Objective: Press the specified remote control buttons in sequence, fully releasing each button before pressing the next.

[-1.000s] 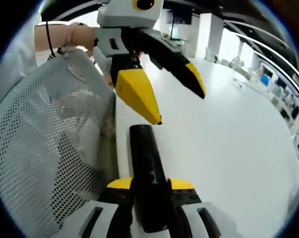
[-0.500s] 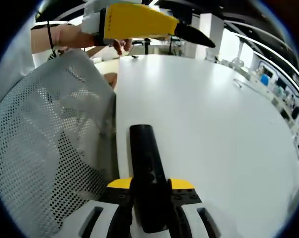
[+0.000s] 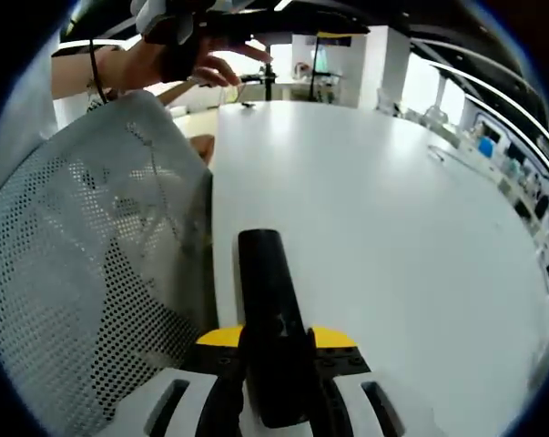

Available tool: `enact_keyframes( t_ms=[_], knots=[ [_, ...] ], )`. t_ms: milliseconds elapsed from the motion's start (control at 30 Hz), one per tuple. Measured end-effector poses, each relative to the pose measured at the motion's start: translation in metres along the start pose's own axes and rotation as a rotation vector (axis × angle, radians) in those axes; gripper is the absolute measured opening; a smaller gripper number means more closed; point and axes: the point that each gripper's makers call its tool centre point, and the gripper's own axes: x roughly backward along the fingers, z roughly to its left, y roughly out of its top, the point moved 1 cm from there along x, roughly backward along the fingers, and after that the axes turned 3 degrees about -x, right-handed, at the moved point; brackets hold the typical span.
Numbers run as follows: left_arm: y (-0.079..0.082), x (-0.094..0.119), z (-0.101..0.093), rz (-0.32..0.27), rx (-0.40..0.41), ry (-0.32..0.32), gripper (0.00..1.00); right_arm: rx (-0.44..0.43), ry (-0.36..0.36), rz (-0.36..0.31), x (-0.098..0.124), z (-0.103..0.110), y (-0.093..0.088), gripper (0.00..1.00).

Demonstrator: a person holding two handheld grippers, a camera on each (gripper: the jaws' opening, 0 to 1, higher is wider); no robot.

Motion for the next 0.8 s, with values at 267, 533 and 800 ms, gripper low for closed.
enact_keyframes(
  t_ms=[267,533,800],
  knots=[
    [0.009,0.016,0.012,-0.059,0.093,0.069,1.0,-0.001,0.0,-0.001,0.0,0.0,0.0,0.23],
    [-0.009,0.034,0.012,0.028,0.03,0.106,1.0,-0.002,0.0,-0.002,0.0,0.0,0.0,0.23],
    [-0.022,0.039,0.014,0.076,0.012,0.149,1.0,-0.002,0.0,-0.001,0.0,0.0,-0.001,0.23]
  ],
)
